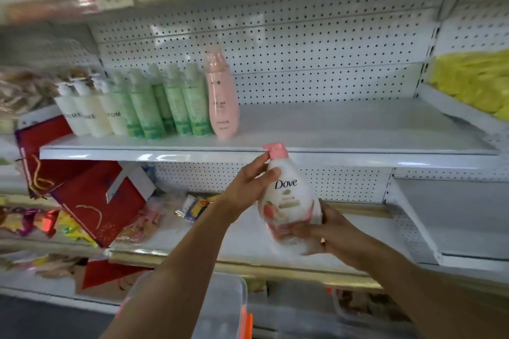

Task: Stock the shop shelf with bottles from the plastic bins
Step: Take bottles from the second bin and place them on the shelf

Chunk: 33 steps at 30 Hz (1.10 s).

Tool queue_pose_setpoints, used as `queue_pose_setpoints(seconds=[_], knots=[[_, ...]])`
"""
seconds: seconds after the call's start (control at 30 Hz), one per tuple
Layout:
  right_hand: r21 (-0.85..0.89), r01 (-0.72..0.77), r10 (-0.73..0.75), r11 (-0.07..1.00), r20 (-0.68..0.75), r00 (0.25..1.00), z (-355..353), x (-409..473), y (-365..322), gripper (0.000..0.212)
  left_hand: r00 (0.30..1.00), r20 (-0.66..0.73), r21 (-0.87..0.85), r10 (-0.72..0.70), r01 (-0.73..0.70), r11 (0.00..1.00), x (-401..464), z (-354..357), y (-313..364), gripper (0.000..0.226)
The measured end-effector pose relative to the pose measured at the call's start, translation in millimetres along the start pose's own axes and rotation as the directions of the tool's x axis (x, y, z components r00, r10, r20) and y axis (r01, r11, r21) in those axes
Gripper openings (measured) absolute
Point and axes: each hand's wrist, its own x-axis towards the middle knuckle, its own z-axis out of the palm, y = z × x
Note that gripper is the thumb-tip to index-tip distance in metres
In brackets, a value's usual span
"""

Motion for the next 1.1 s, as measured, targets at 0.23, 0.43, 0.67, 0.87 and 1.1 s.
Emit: queue_pose_setpoints(seconds=[0.23,0.43,0.67,0.87,1.1], knots=[[-0.166,0.141,-0.178,0.976,-0.237,0.955,8,39,-60,0.084,0.989,0.023,0.081,0.149,-0.150,0.985,42,-34,53,0.046],[-0.228,0.263,-0.329,0.937,-0.333,0.884,12,87,-100,0.072,0.970,0.011,0.123,0.243,-0.242,0.962,86,-67,80,0.046],[-0.240,0.318,-0.391,0.917,-0.391,0.833,0,153,-116,0.079,0.966,-0.002,0.189,0.260,-0.255,0.948,133,-91,89,0.041],[-0.242,0.290,-0.368,0.926,-0.401,0.839,-16,199,-111,0.086,0.980,-0.023,0.244,0.196,-0.184,0.952,173,-91,76,0.052],[-0.251,0.293,-0.374,0.922,-0.392,0.841,-27,240,-119,0.092,0.984,-0.094,0.336,0.152,-0.112,0.935,214,-87,72,0.063]])
